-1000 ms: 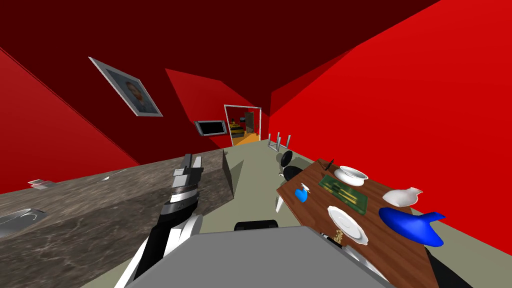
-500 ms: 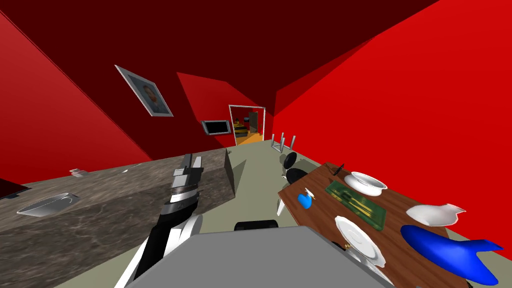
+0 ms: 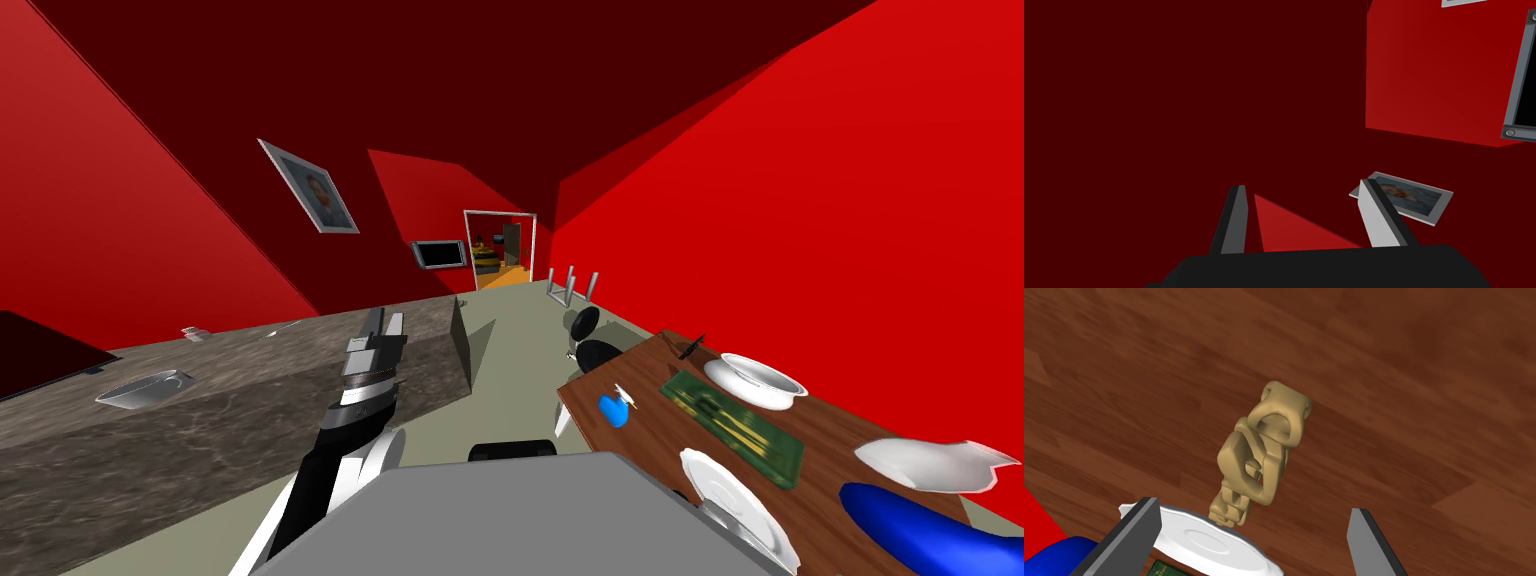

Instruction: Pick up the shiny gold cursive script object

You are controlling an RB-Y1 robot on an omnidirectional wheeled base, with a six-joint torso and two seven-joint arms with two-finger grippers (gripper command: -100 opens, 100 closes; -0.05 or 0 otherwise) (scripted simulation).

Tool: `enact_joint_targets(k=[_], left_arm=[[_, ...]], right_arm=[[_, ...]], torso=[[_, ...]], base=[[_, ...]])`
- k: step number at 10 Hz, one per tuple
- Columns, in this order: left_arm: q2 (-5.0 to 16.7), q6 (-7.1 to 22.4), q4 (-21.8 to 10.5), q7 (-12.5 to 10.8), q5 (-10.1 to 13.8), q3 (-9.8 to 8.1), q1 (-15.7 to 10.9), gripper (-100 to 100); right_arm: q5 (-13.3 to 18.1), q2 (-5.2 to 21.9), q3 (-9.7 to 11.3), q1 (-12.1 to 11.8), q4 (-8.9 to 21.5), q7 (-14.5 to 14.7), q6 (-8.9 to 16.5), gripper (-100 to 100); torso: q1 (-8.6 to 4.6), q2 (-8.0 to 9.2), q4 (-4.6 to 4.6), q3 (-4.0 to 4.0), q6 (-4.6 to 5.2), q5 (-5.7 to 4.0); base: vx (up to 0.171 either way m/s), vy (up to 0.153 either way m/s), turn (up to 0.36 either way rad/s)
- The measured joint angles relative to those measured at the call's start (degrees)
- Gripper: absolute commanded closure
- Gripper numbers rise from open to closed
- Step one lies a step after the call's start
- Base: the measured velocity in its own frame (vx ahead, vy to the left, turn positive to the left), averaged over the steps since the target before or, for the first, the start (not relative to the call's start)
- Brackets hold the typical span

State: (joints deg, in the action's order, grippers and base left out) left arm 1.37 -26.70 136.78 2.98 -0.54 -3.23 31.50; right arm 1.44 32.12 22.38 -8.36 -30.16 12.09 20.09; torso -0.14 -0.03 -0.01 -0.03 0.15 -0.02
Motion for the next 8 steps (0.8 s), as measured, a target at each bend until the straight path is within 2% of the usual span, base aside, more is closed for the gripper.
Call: enact_joint_targets(k=[1,4,5,7,8], left_arm=[[0.0,0.0,0.0,0.0,0.0,0.0,0.0,0],[0.0,0.0,0.0,0.0,0.0,0.0,-0.01,0],[0.0,0.0,0.0,0.0,0.0,0.0,-0.01,0],[0.0,0.0,0.0,0.0,0.0,0.0,-0.01,0],[0.0,0.0,0.0,0.0,0.0,0.0,-0.01,0]], right_arm=[[0.0,0.0,-0.01,0.0,0.0,-0.02,-0.03,-100],[3.89,-2.28,-1.97,2.36,3.9,-2.02,-0.59,-100],[5.55,-3.42,-2.76,3.96,6.53,-2.91,-1.08,-100],[7.83,-4.96,-4.28,5.83,9.13,-3.97,-1.13,-100],[9.81,-6.18,-5.08,7.76,12.65,-5.01,-2.1,-100]], torso=[[0.1,0.04,0.01,0.02,0.0,0.03],[-0.07,0.26,0.06,0.15,-0.01,-0.01],[-0.1,0.26,0.06,0.15,-0.01,-0.02],[-0.08,0.25,0.06,0.15,-0.01,-0.01],[-0.06,0.24,0.05,0.14,-0.01,-0.01]], base=[[-0.02,-0.017,0.044],[-0.055,-0.062,0.065],[-0.059,-0.073,0.055],[-0.052,-0.059,0.061],[-0.061,-0.052,0.072]])
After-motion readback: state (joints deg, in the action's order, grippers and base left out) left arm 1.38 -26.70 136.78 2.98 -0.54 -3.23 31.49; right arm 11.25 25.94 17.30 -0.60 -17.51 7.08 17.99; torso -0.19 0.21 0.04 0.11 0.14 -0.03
